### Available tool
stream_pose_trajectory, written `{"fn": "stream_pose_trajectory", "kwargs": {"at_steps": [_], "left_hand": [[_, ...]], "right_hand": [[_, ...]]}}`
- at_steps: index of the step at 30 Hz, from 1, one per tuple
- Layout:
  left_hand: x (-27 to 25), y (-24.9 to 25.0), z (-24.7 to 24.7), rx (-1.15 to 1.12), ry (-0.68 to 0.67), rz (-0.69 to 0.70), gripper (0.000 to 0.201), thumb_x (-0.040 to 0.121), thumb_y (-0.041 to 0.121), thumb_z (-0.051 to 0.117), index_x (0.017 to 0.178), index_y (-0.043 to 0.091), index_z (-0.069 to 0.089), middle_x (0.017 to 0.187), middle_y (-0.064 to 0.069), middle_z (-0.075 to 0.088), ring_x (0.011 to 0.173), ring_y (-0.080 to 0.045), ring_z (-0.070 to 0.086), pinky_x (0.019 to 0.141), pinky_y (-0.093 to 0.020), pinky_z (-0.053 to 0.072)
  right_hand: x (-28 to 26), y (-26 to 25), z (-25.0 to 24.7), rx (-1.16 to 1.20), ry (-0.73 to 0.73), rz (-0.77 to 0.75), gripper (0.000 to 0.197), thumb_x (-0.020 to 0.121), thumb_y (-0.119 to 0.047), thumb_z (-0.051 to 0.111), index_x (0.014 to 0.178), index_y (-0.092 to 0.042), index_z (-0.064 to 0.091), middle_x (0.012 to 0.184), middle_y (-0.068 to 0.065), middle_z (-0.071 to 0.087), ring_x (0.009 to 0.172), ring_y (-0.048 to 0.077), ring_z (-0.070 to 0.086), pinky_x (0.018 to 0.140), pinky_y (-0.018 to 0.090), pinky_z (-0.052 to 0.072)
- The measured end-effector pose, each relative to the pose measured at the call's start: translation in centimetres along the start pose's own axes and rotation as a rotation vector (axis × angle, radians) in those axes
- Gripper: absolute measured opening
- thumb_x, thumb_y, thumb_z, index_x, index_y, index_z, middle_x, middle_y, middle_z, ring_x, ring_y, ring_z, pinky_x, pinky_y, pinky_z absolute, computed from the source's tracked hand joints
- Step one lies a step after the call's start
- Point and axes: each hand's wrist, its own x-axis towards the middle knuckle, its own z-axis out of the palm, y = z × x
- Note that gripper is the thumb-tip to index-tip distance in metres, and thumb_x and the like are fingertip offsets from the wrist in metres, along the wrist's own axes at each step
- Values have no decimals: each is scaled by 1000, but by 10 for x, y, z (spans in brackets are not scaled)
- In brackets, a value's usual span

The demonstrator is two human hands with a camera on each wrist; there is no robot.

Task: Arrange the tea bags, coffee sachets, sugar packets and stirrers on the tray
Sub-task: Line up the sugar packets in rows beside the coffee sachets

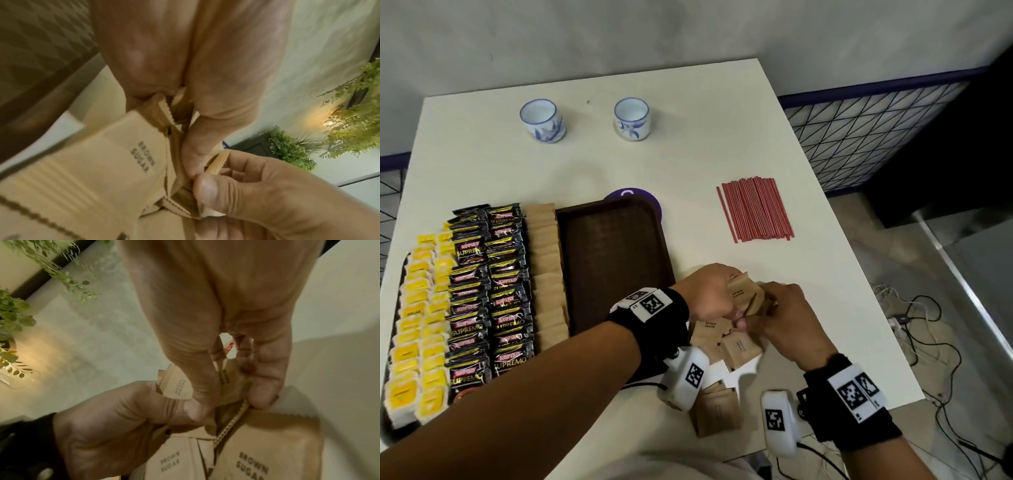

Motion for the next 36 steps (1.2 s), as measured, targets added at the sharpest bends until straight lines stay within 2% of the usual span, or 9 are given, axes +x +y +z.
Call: {"fn": "stream_pose_trajectory", "kwargs": {"at_steps": [2,7,11,15,19,23,26,32,36], "left_hand": [[-2,0,0,-47,31,14,22,78,-1,79,89,16,69,86,-1,75,83,-15,70,77,-28,56],[-3,-3,-11,-208,139,52,24,76,-3,80,88,15,71,91,-6,76,86,-20,71,82,-37,58],[-5,-5,-17,-360,154,86,32,74,-17,71,87,13,69,87,-7,73,82,-17,68,76,-33,58],[-13,-15,-27,-609,153,110,31,84,-17,64,95,11,68,90,-6,73,89,-21,70,81,-35,58],[-32,-26,-44,-824,86,132,41,92,-17,56,123,8,62,107,-12,71,102,-26,69,88,-40,59],[-62,-45,-61,-931,49,150,46,92,-9,60,134,9,59,116,-12,70,110,-26,67,93,-43,56],[-91,-63,-69,-985,110,159,49,86,-2,64,134,6,58,118,-15,69,112,-29,66,97,-47,53],[-140,-103,-75,-1097,337,54,41,87,-9,67,126,4,64,118,-23,71,111,-36,69,94,-48,58],[-172,-126,-81,-1117,465,-29,42,91,-10,61,121,18,67,113,-16,76,106,-33,72,93,-50,57]], "right_hand": [[0,0,-2,0,39,-5,25,61,-20,89,79,-26,72,83,-1,71,77,8,66,65,18,48],[6,-6,-10,8,69,5,27,82,-5,72,93,-30,71,83,-10,74,81,9,69,72,26,52],[17,-25,-14,-28,86,-44,30,86,-6,71,85,-35,68,79,-13,73,75,-1,65,67,14,47],[23,-42,-13,20,73,-41,18,86,-8,72,91,-25,73,81,-6,74,72,7,67,69,26,51],[25,-59,2,67,47,-20,9,86,-8,72,88,-17,72,75,-5,68,76,25,69,73,45,59],[23,-84,25,112,4,-22,11,90,-6,69,89,-17,73,74,-3,69,72,25,71,71,45,61],[19,-109,49,188,-89,5,17,95,1,61,98,-11,73,81,4,67,64,24,71,69,42,63],[19,-139,95,218,-224,45,21,95,3,59,109,-8,70,98,13,69,75,23,74,64,37,63],[21,-151,125,206,-222,49,27,93,3,62,109,-18,69,91,10,70,75,20,71,57,31,59]]}}
